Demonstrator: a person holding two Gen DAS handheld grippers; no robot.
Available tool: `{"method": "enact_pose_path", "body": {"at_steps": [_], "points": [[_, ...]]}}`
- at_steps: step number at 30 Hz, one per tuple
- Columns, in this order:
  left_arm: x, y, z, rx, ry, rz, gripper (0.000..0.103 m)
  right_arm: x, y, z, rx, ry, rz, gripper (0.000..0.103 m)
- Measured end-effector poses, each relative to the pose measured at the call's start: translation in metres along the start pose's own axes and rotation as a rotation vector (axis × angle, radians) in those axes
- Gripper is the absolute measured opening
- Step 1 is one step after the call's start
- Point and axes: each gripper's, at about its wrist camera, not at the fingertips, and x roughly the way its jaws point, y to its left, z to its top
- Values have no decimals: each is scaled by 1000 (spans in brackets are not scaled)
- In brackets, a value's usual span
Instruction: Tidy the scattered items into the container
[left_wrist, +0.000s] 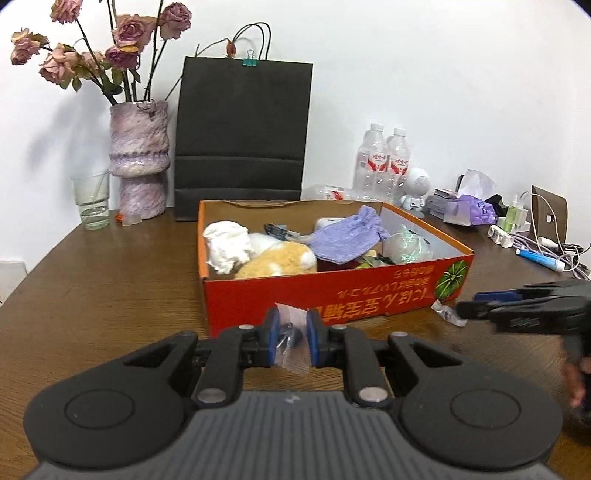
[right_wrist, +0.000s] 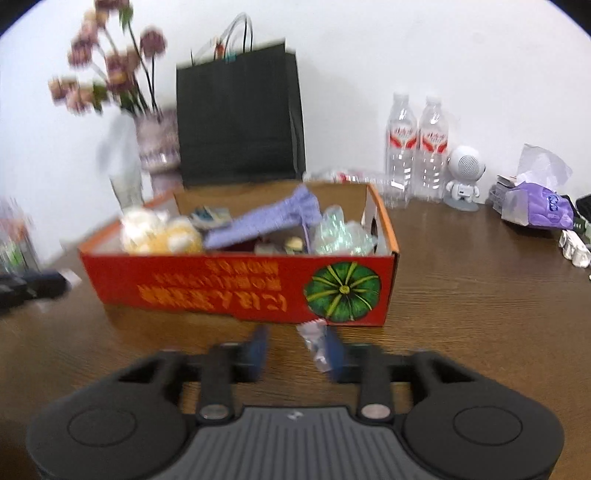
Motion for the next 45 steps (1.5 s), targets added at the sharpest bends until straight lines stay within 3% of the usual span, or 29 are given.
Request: {"method": "enact_pose_path", "body": {"at_steps": [2, 4, 5, 7, 10, 15, 21, 25, 27, 28, 29, 30, 32, 37, 39, 41, 45], "points": [[2, -1, -2, -6, 9, -8, 17, 22, 1, 2, -46, 48, -35, 43], [3, -2, -3, -7, 13, -11, 17, 37, -3, 1, -45, 90, -25, 35], [3, -1, -3, -8, 13, -12, 17, 37, -5, 1, -30, 86, -6, 14], [1, -1, -1, -11, 6, -13, 17, 28, -7, 2, 2, 76, 19, 13], [-3, -4, 9, -6, -20, -34, 17, -2, -5, 6, 16, -21, 36, 13], [2, -18, 53, 47, -110, -40, 17, -41, 0, 45, -9, -173, 70, 13], [54, -32, 88, -14, -136, -49, 17, -4, 3, 95, 21, -199, 57, 13], [96, -34, 86, -11, -58, -19, 17, 42, 5, 99, 35, -117, 59, 14], [111, -30, 84, -1, -20, 10, 28, 56, 7, 97, 16, -76, 47, 19], [115, -29, 83, 0, -6, 28, 56, 62, 7, 97, 12, -53, 40, 27], [116, -28, 82, -3, -5, 54, 74, 66, 6, 97, 13, -32, 35, 53], [114, -28, 83, -2, -15, 81, 80, 67, 5, 97, 18, -21, 26, 70], [107, -27, 85, -1, -38, 107, 101, 64, 3, 98, 27, -19, -21, 82], [80, -29, 89, -18, -39, 114, 103, 33, 4, 103, 20, -25, -60, 92], [66, -32, 88, -19, -28, 115, 103, 17, 10, 102, -7, -41, -117, 103], [50, -37, 86, -7, -24, 119, 103, 0, 14, 99, -27, -59, -147, 103], [18, -44, 80, -6, -27, 145, 103, -35, 17, 87, -6, -74, -114, 103]]}}
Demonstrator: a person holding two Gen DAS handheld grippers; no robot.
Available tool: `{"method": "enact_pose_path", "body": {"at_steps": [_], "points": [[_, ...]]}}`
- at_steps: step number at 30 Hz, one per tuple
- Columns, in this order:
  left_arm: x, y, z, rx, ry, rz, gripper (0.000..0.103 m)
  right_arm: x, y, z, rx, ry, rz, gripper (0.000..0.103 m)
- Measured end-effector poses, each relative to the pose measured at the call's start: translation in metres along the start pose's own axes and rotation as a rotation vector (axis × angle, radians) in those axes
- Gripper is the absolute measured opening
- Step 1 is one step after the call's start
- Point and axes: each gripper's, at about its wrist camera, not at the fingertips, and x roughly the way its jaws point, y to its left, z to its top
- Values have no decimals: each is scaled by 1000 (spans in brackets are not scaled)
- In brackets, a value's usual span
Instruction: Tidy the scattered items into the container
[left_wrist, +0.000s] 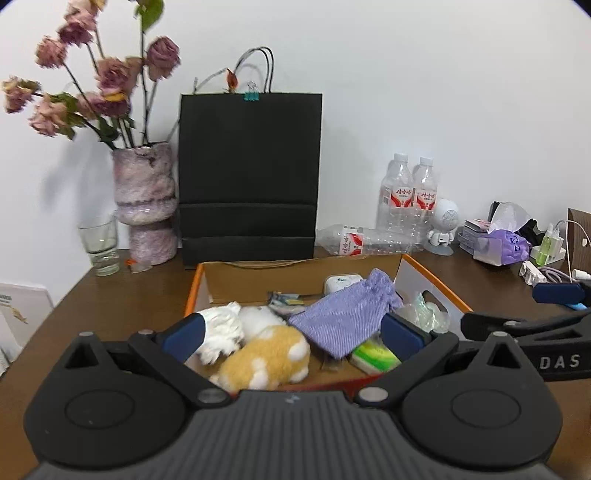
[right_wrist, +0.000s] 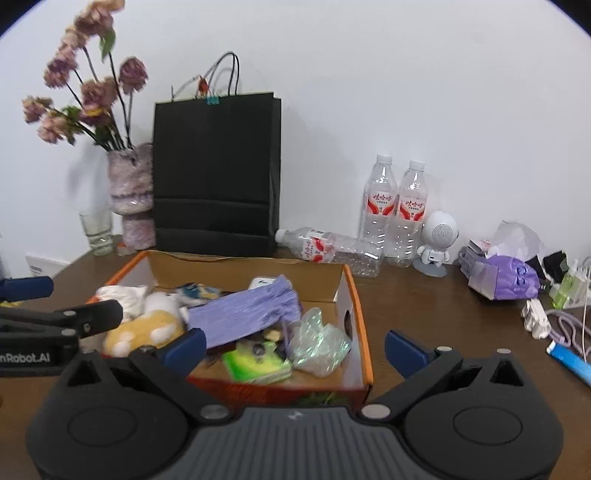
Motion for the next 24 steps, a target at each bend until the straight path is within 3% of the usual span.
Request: {"method": "enact_pose_path", "body": {"at_steps": [5, 12, 24], "points": [[-34, -4, -7, 2, 9, 11, 103, -35, -2, -14, 57, 4, 63, 103], [-62, -5, -22, -20, 29, 23, 103, -71, 10, -26, 39, 1, 66, 103], [-78, -5, -29, -43, 47, 37, 103, -90, 18, -31, 22, 7, 71, 103]]}}
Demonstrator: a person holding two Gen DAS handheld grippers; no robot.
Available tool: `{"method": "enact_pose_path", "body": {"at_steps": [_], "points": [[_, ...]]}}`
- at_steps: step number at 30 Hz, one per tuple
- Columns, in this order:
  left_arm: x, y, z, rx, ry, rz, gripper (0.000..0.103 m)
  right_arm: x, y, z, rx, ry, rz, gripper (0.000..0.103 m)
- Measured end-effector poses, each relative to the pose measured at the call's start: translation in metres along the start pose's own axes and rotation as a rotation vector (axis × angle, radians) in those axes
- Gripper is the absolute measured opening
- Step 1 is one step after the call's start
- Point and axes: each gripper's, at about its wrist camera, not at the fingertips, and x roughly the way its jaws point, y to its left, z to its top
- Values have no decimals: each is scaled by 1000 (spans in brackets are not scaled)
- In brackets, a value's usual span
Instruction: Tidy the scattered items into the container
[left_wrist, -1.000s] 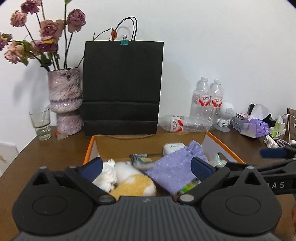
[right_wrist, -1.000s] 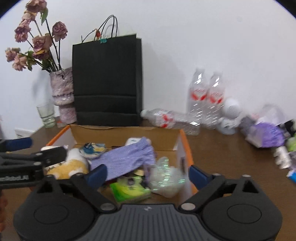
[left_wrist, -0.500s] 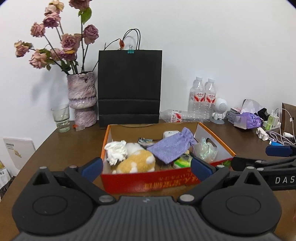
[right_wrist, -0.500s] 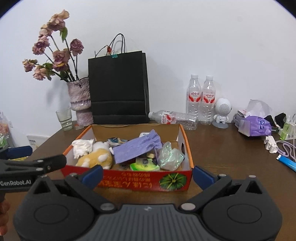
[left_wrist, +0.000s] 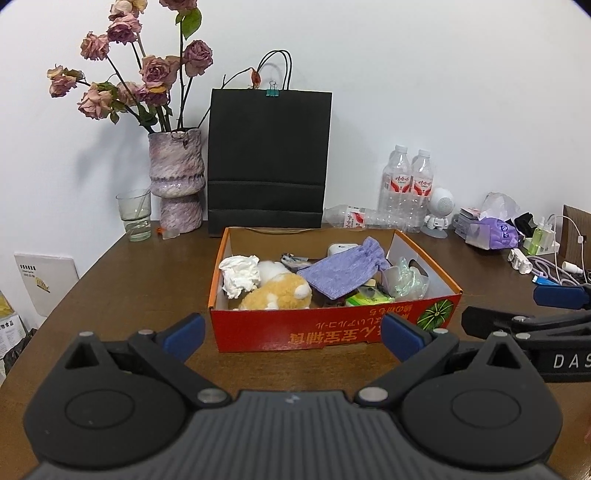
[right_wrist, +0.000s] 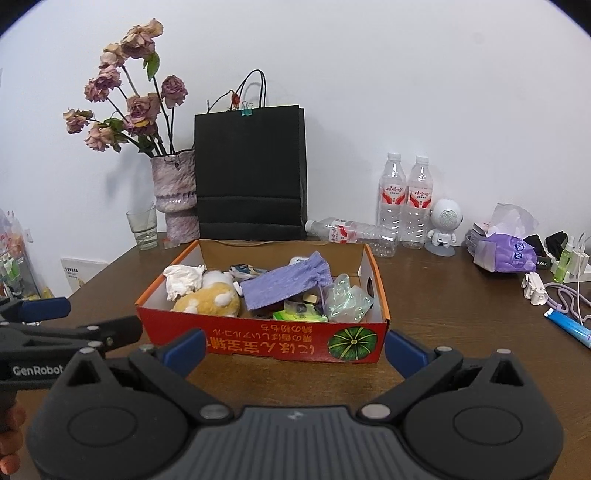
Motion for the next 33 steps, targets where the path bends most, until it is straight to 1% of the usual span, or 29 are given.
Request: {"method": "enact_pose_path", "body": {"at_steps": [33], "points": [[2, 0, -4, -9, 17, 9, 103, -1, 3, -4, -5, 5, 0, 103]]}}
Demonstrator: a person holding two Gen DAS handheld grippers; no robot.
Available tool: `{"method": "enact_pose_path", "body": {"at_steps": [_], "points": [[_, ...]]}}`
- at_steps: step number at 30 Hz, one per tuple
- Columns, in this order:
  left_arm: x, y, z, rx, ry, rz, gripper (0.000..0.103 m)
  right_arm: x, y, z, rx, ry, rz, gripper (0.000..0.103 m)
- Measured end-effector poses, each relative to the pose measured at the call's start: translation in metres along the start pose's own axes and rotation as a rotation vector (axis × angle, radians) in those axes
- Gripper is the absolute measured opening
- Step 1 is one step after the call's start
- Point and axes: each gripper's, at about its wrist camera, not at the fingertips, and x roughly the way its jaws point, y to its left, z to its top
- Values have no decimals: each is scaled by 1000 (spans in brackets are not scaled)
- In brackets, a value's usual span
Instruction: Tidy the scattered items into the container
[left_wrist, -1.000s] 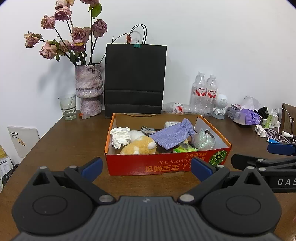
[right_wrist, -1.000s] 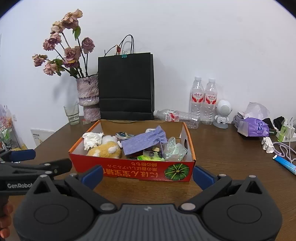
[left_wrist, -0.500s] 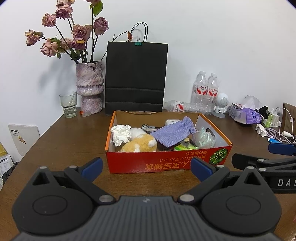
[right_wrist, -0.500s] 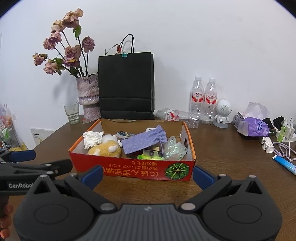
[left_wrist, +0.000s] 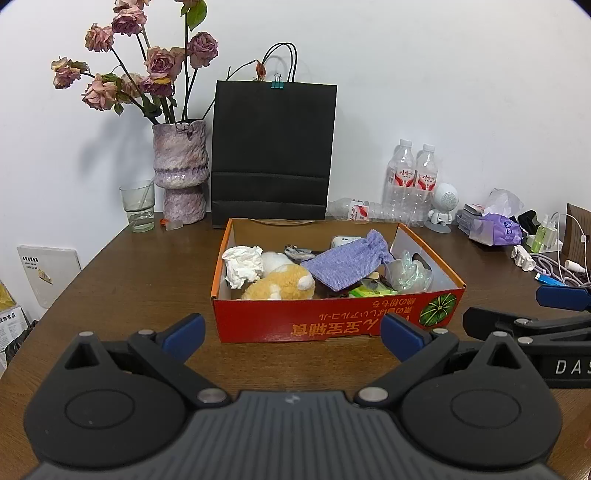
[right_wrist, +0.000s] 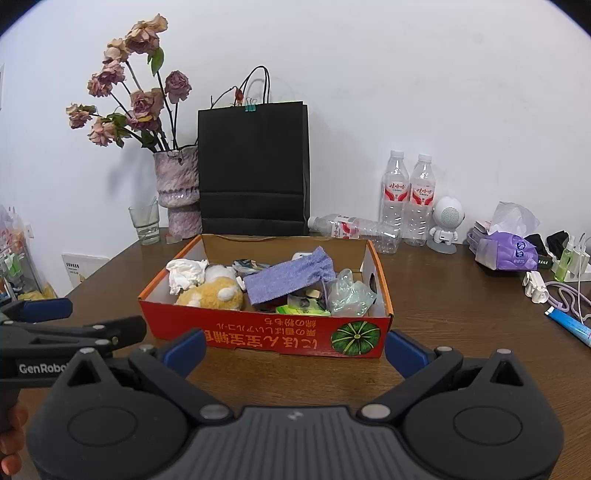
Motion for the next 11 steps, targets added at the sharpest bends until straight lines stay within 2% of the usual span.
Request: {"method": "enact_pose_path", "body": {"at_steps": [11], "points": [[-1, 0, -1, 3, -23, 1, 103, 0, 0, -1, 0, 1, 0, 103]]}}
